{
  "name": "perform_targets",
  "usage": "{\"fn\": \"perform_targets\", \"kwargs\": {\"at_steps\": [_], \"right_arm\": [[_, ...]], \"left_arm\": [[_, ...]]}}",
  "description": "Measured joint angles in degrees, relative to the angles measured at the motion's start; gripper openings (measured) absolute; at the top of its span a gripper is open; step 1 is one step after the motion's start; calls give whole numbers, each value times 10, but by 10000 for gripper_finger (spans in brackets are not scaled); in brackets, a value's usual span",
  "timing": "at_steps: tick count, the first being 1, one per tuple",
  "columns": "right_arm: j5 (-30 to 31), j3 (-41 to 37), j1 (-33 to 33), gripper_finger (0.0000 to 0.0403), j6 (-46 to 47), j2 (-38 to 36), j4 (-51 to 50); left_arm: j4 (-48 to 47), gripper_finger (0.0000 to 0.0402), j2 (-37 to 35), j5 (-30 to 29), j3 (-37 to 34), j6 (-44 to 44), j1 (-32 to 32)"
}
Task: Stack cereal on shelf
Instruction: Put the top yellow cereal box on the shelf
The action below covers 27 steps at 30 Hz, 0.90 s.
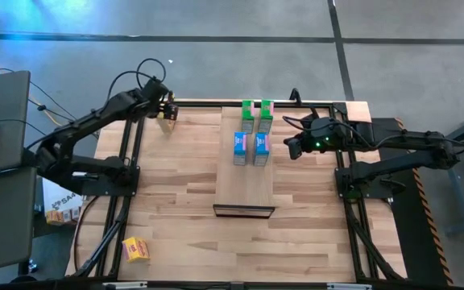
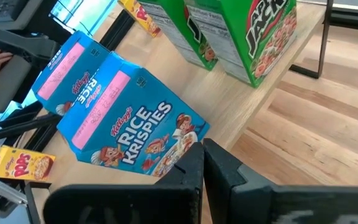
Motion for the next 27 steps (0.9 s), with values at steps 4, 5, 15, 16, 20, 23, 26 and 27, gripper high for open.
{"fn": "perform_targets", "kwargs": {"at_steps": [4,5,15,16,20,23,26,27], "right_arm": [[-7,0,0,0,-2,0,0],[-8,0,0,0,-2,0,0],[-8,0,0,0,-1,0,0],[-8,0,0,0,-1,0,0],[-8,0,0,0,4,0,0],[-8,0,0,0,4,1,0],[-8,0,0,0,5,1,0],[-8,0,0,0,5,1,0]], "left_arm": [[65,298,-23,47,-58,-21,18],[74,298,-30,46,-70,-26,21],[149,298,-16,48,-124,-8,22],[153,298,-10,48,-125,-9,23],[171,298,10,42,-132,-4,25],[180,298,22,27,-132,-3,24],[193,298,33,18,-132,6,24],[197,298,36,18,-132,6,24]]}}
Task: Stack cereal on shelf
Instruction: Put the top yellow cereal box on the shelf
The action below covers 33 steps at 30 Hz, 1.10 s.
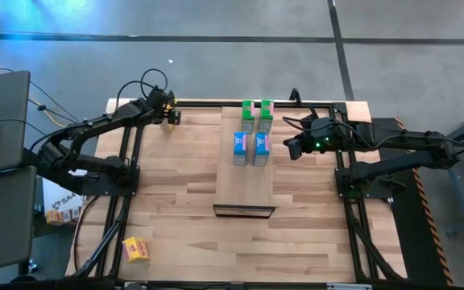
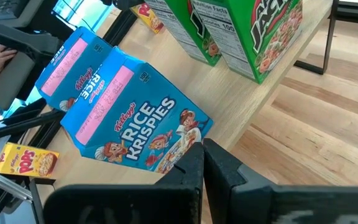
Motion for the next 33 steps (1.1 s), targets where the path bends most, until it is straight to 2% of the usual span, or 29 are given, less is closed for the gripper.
{"fn": "perform_targets", "kwargs": {"at_steps": [10,21,28,33], "right_arm": [[1,0,0,0,0,0,0],[15,0,0,0,0,0,0],[15,0,0,0,3,0,0],[15,0,0,0,5,0,0]], "left_arm": [[9,286,22,-5,0,-2,0],[8,209,33,-5,0,-18,0],[-33,164,-27,-1,10,-5,0],[-98,154,-95,25,39,14,-9]]}}
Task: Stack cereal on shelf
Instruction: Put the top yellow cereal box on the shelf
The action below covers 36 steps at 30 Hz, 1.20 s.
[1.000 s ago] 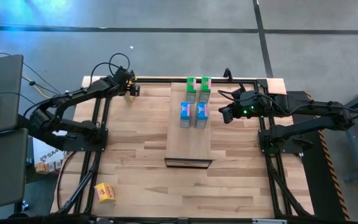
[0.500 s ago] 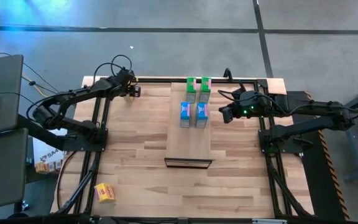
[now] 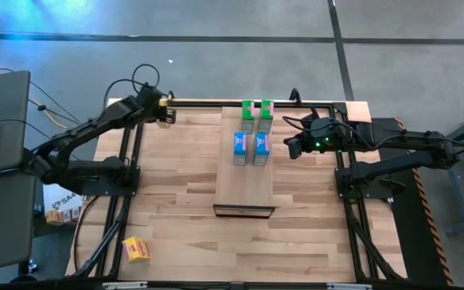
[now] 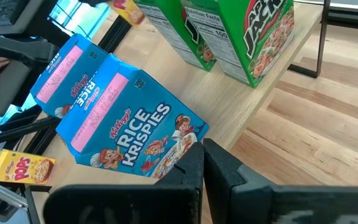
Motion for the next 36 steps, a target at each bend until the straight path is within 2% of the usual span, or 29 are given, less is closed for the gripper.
{"fn": "perform_targets", "kwargs": {"at_steps": [4,8,13,17,22,26,32,36], "right_arm": [[-4,0,0,0,3,0,0],[-5,0,0,0,15,0,0],[-6,0,0,0,21,0,1],[-6,0,0,0,21,0,1],[-13,0,0,0,15,0,1],[-16,0,0,0,2,0,0],[-18,0,0,0,-16,0,0],[-18,0,0,0,-17,0,0]], "left_arm": [[-72,155,-59,33,32,6,-30],[-140,155,-110,73,69,6,-89],[-188,156,-145,119,119,-3,-197],[-194,156,-139,136,169,-31,-300],[-191,156,-91,129,239,-48,-431],[-154,156,-29,99,289,-23,-524],[-93,156,91,95,356,118,-608],[-61,156,160,95,394,214,-626]]}}
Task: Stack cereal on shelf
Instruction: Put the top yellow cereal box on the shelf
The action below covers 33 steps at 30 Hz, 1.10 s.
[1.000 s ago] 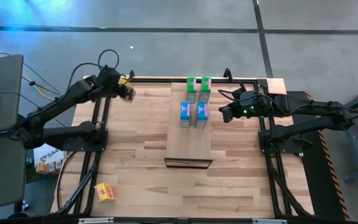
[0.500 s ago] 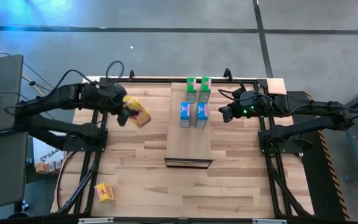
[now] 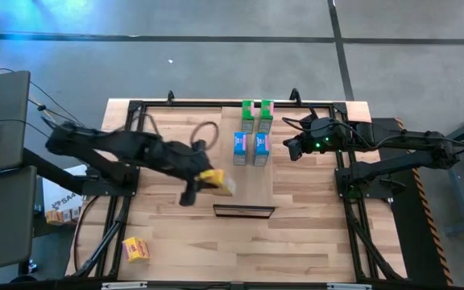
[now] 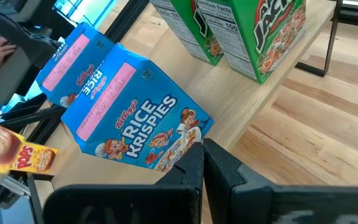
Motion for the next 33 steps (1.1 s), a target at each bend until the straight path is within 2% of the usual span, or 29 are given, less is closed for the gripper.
{"fn": "perform_targets", "kwargs": {"at_steps": [9,14,22,33], "right_arm": [[0,0,0,0,2,0,0],[0,0,0,0,13,0,-1],[0,0,0,0,18,0,-2],[4,0,0,0,29,0,-2]], "left_arm": [[2,156,96,31,54,127,5],[1,156,124,47,54,143,15],[-3,161,143,41,54,164,24],[-4,215,142,37,54,172,48]]}}
